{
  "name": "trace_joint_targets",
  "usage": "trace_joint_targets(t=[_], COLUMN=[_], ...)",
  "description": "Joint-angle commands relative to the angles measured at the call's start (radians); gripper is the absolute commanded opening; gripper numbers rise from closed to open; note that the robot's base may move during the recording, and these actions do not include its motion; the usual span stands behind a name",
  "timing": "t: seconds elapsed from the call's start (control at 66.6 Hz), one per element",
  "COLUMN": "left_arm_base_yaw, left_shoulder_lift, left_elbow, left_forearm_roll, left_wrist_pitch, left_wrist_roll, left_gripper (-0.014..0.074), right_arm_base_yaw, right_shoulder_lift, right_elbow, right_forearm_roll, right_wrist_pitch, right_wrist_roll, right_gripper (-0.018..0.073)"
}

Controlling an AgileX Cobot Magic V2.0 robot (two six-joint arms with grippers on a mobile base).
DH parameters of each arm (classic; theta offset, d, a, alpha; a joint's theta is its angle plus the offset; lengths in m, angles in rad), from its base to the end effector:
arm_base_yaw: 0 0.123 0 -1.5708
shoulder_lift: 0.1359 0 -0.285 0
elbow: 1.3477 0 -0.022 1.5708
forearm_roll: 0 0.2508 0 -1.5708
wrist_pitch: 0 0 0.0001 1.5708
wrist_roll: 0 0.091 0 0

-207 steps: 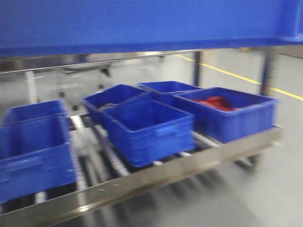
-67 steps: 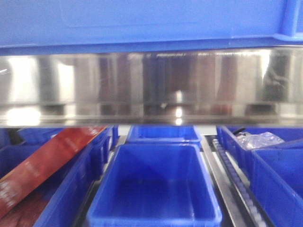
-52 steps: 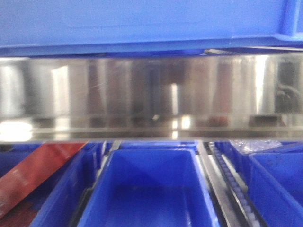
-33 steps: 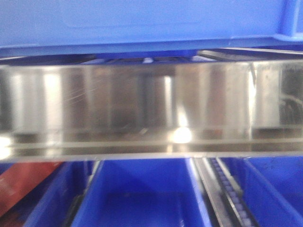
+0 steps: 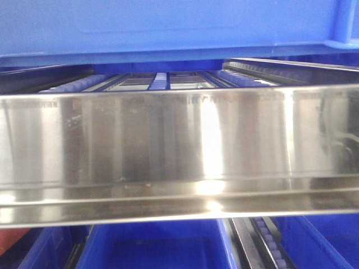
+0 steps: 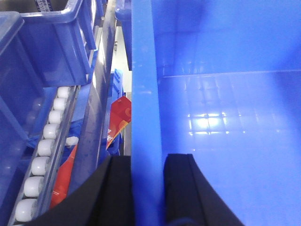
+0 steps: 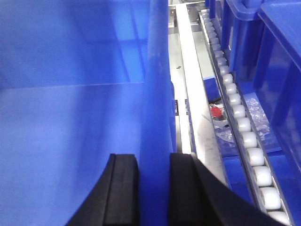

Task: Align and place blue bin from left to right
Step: 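Raise the held bin with both grippers above the upper steel shelf edge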

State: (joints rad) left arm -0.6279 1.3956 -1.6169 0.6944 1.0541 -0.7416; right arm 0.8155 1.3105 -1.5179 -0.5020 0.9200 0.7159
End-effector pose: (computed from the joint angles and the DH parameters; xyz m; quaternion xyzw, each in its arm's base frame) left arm 0.2582 -0.1248 0.4605 -0.0136 0.8620 0.0236 0.5061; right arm 0.2100 0.1722 0.4549 -0.0869 0.8592 0.1294 0.4873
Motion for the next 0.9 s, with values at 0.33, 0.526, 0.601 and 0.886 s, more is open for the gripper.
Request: trace_joint_targets(t=[0.33, 0.526, 0.601, 0.886], left_arm_base_yaw=[-0.006, -0.006, -0.006, -0.006], left_shoulder_lift=[-0.014, -0.014, -0.014, -0.014], left_elbow=[-0.011, -0.011, -0.011, -0.011], left_forearm_roll=[0.025, 0.025, 0.025, 0.025], left_wrist_pitch=[-0.085, -0.085, -0.085, -0.085], left_wrist_roll=[0.001, 0.001, 0.001, 0.001], left_gripper=[-0.0111, -0.0111, -0.0111, -0.0111], right_arm_base_yaw=[0.006, 0.006, 0.006, 0.006], right_shoulder_lift=[-0.017, -0.017, -0.017, -0.017], right_elbow=[-0.017, -0.017, -0.017, -0.017], right_forearm_roll=[-0.013, -0.013, -0.013, -0.013], right_wrist_pitch=[-0.121, -0.121, -0.121, -0.121], right_wrist_roll=[-0.01, -0.01, -0.01, -0.01], right_gripper=[-0.0079, -0.0079, -0.0079, -0.0079])
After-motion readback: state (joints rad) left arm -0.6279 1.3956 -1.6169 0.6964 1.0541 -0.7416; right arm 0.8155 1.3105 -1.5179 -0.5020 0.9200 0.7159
